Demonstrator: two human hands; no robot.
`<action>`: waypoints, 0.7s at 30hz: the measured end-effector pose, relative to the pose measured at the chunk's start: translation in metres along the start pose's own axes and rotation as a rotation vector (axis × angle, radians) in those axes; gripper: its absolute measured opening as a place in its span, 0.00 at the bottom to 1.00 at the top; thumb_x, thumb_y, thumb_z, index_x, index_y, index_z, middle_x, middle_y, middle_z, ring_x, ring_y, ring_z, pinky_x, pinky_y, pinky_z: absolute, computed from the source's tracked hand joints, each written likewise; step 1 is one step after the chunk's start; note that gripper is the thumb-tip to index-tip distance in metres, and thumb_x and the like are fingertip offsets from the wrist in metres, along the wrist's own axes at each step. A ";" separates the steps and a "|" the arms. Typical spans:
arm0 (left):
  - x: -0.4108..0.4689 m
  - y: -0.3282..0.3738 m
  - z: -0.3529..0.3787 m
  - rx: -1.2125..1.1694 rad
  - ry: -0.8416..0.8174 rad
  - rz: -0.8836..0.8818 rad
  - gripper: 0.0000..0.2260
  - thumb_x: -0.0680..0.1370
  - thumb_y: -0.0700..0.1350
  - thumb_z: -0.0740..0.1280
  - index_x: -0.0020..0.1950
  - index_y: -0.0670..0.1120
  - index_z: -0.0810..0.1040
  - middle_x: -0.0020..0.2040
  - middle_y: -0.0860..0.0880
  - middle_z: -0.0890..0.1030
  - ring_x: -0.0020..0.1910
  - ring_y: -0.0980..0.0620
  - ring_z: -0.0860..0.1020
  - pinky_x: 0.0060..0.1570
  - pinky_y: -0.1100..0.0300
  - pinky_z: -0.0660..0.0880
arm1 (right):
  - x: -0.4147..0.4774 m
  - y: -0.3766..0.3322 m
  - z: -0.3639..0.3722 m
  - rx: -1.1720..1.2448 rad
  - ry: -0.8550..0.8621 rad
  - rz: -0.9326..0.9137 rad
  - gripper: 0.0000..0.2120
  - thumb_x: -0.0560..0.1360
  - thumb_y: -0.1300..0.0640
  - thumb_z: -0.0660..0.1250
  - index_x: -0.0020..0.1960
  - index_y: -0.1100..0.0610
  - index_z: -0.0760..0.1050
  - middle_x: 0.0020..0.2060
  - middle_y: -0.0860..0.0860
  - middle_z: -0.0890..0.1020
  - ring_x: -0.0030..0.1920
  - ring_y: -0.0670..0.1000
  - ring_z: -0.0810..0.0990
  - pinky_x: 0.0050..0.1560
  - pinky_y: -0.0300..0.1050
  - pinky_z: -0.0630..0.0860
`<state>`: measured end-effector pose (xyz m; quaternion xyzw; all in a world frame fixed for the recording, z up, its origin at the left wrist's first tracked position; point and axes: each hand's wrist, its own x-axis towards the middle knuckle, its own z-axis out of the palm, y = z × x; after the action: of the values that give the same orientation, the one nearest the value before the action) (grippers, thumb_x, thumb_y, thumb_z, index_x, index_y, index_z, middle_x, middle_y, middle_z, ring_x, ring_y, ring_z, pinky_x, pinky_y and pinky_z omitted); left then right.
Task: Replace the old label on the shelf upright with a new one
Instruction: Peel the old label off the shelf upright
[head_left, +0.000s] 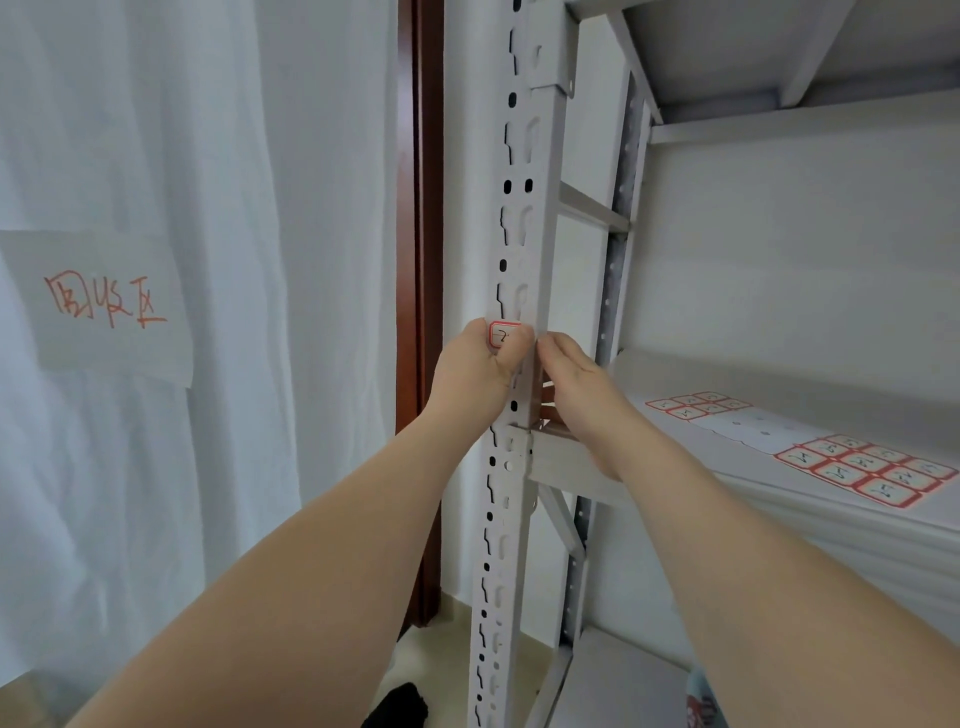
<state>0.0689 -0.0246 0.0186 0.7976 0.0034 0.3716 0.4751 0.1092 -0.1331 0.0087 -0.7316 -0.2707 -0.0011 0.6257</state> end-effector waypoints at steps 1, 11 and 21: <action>0.001 0.000 0.001 -0.007 0.008 -0.006 0.12 0.80 0.51 0.60 0.47 0.42 0.73 0.34 0.54 0.71 0.34 0.55 0.70 0.38 0.60 0.69 | 0.001 0.000 0.000 -0.002 0.001 0.001 0.14 0.79 0.43 0.53 0.54 0.47 0.74 0.53 0.57 0.80 0.51 0.56 0.79 0.58 0.54 0.75; 0.001 0.003 0.006 -0.036 0.036 -0.031 0.10 0.79 0.49 0.60 0.41 0.46 0.69 0.35 0.52 0.71 0.33 0.54 0.69 0.33 0.62 0.68 | 0.002 0.001 -0.001 0.003 -0.013 0.008 0.13 0.79 0.44 0.53 0.52 0.47 0.73 0.50 0.54 0.80 0.56 0.59 0.78 0.59 0.53 0.74; -0.002 0.004 0.009 -0.210 -0.001 -0.079 0.08 0.78 0.46 0.59 0.41 0.45 0.68 0.34 0.48 0.68 0.31 0.54 0.63 0.28 0.66 0.64 | 0.003 0.002 -0.003 0.032 -0.033 0.012 0.15 0.76 0.43 0.53 0.53 0.46 0.75 0.53 0.55 0.80 0.57 0.61 0.78 0.62 0.59 0.73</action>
<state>0.0710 -0.0347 0.0180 0.7428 -0.0042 0.3506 0.5703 0.1132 -0.1348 0.0083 -0.7229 -0.2765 0.0189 0.6329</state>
